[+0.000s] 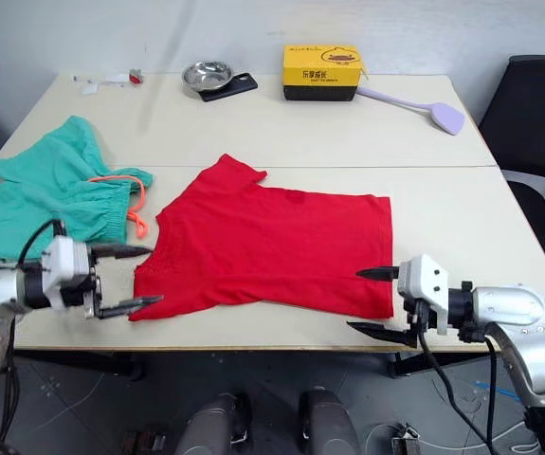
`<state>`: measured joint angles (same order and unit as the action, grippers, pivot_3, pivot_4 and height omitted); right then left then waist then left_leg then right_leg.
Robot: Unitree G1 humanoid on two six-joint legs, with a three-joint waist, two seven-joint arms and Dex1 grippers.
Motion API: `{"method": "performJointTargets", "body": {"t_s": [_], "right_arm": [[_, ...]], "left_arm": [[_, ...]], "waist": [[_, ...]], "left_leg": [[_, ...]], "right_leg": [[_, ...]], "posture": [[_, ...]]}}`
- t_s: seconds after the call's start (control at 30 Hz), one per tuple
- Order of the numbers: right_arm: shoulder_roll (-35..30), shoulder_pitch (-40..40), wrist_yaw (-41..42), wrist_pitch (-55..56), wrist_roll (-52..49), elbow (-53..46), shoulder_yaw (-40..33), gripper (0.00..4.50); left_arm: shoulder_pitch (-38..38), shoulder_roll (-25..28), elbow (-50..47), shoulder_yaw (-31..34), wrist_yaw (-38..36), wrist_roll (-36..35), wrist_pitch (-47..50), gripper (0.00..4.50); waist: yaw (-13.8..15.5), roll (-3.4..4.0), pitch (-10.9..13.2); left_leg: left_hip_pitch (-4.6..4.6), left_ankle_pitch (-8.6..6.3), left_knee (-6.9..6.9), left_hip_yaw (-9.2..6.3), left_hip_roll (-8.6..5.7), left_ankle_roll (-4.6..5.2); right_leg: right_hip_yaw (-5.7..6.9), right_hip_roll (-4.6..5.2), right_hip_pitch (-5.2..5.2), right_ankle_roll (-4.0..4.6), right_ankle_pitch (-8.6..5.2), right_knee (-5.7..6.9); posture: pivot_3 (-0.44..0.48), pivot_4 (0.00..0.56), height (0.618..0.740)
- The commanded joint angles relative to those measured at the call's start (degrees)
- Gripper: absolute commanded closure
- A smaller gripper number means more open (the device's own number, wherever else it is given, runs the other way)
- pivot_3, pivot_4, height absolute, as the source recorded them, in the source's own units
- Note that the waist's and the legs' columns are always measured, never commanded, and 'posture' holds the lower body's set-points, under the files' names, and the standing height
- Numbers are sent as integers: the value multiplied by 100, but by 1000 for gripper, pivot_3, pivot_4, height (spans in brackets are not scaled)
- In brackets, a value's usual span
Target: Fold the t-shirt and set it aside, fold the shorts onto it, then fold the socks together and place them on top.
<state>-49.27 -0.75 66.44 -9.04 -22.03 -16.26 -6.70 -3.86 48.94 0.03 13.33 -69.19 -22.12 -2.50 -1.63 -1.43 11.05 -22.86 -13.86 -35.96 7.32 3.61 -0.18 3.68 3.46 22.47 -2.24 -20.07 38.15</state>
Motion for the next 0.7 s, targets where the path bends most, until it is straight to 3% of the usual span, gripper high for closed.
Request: {"method": "performJointTargets", "body": {"t_s": [0.03,0.37,0.57,0.7], "right_arm": [[82,170,-289,447,392,-217,13,0],[89,268,-652,1142,1265,393,293,0],[99,72,-838,1783,1808,1131,598,1978],[124,-101,-982,2090,2002,1557,746,3261]], "left_arm": [[442,139,-220,215,72,310,-495,56],[566,30,102,-46,834,1014,-695,56],[347,-16,272,-328,1026,1208,-591,0],[382,40,309,-486,1085,1370,-409,840]], "waist": [[2,0,0],[6,-2,-1],[-13,-5,-3],[-7,-17,-11]], "left_leg": [[-1,-2,1,0,0,0],[-9,-12,-1,1,-1,13],[-7,-13,-2,5,-1,13],[5,-13,-2,9,1,12]], "right_leg": [[0,-1,0,0,0,-6],[2,0,-1,-1,1,-19],[1,-2,-1,-1,1,-17],[-1,-2,-10,-4,2,-18]], "posture": [[0,150,740],[0,150,740],[0,150,740],[0,150,740]]}}
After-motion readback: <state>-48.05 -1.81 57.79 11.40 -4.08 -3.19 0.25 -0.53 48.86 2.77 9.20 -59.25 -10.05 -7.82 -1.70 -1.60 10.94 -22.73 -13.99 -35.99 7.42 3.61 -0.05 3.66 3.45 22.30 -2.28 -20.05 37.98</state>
